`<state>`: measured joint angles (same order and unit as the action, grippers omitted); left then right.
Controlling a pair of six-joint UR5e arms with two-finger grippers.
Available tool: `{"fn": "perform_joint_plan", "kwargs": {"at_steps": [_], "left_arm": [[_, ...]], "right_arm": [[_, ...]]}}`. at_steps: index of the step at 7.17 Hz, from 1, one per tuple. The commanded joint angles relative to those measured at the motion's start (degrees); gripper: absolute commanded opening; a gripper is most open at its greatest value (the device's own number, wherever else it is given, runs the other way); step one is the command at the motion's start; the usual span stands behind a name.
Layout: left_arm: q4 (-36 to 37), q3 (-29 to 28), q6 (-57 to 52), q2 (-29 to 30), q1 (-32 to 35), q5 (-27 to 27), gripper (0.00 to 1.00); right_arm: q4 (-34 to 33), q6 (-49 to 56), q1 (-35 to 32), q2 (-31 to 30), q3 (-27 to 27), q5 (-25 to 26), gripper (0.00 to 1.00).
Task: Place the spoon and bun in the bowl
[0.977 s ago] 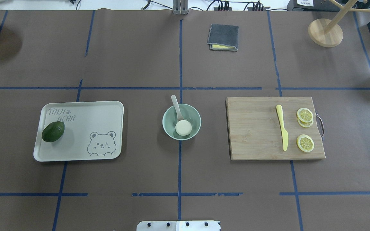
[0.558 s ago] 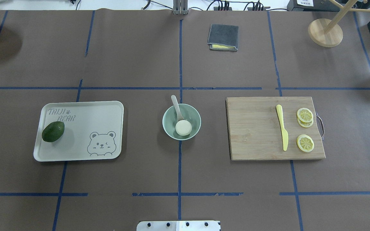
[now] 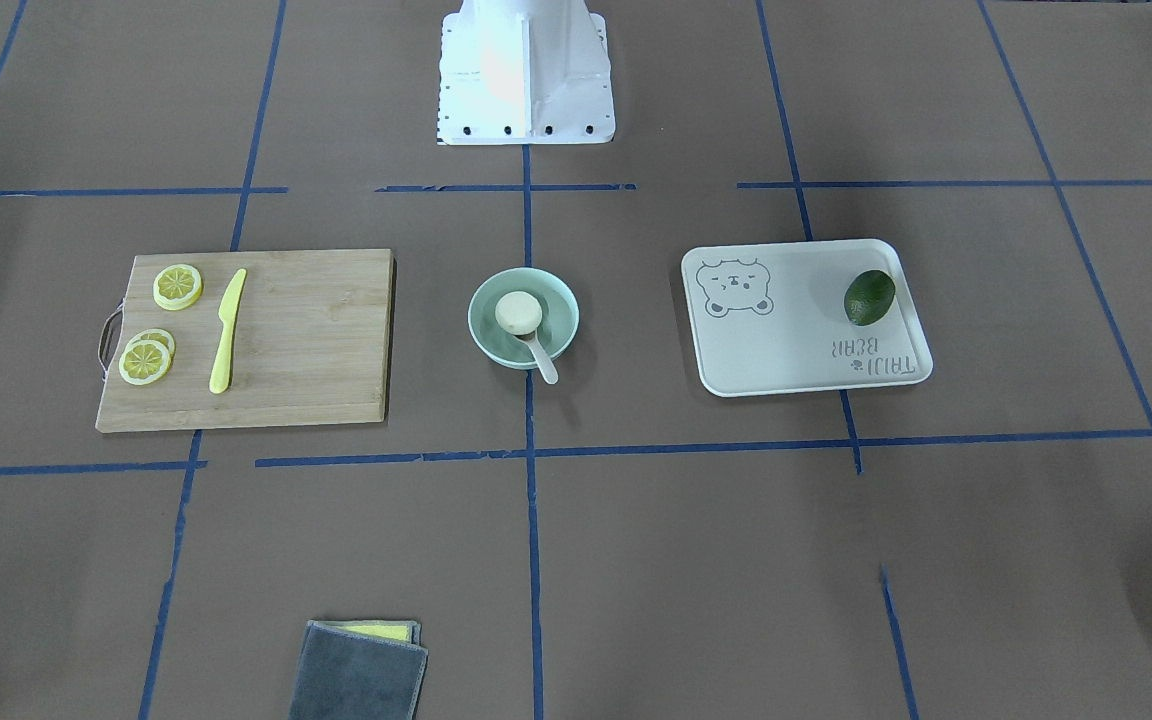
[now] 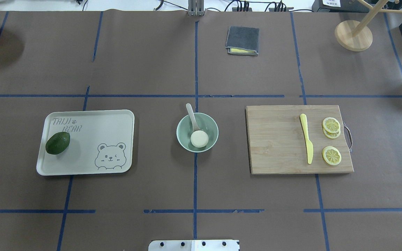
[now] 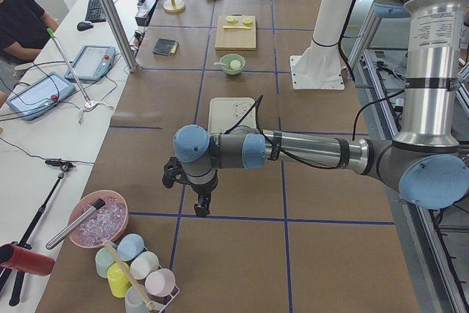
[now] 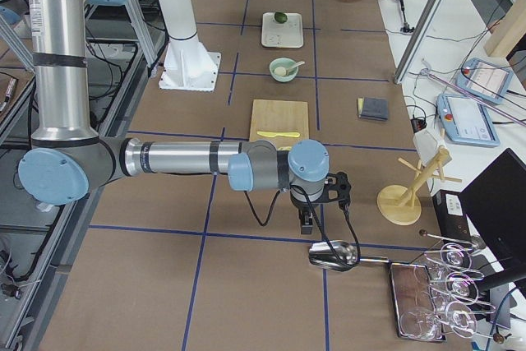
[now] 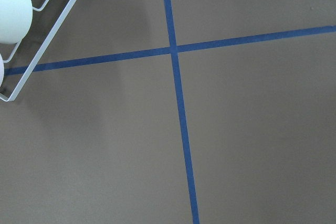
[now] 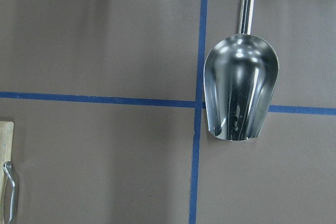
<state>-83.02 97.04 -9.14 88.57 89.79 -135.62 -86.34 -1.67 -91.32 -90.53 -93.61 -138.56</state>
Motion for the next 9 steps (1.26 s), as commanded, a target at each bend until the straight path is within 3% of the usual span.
{"fn": "perform_joint_plan", "kwargs": {"at_steps": [1,3,9], "left_arm": [[-3.62,-0.10,4.18,-0.06,0.12,0.09,1.00],[-7.06,-0.54,7.90,-0.24,0.12,0.09,1.00],[-7.86,-0.54,8.00,-0.24,0.12,0.09,1.00]], "right_arm": [[0.03,0.09,0.00,0.09,0.01,0.92,1.00],[0.03,0.09,0.00,0.09,0.01,1.54,1.00],[0.03,0.00,0.00,0.01,0.01,1.54,1.00]]}}
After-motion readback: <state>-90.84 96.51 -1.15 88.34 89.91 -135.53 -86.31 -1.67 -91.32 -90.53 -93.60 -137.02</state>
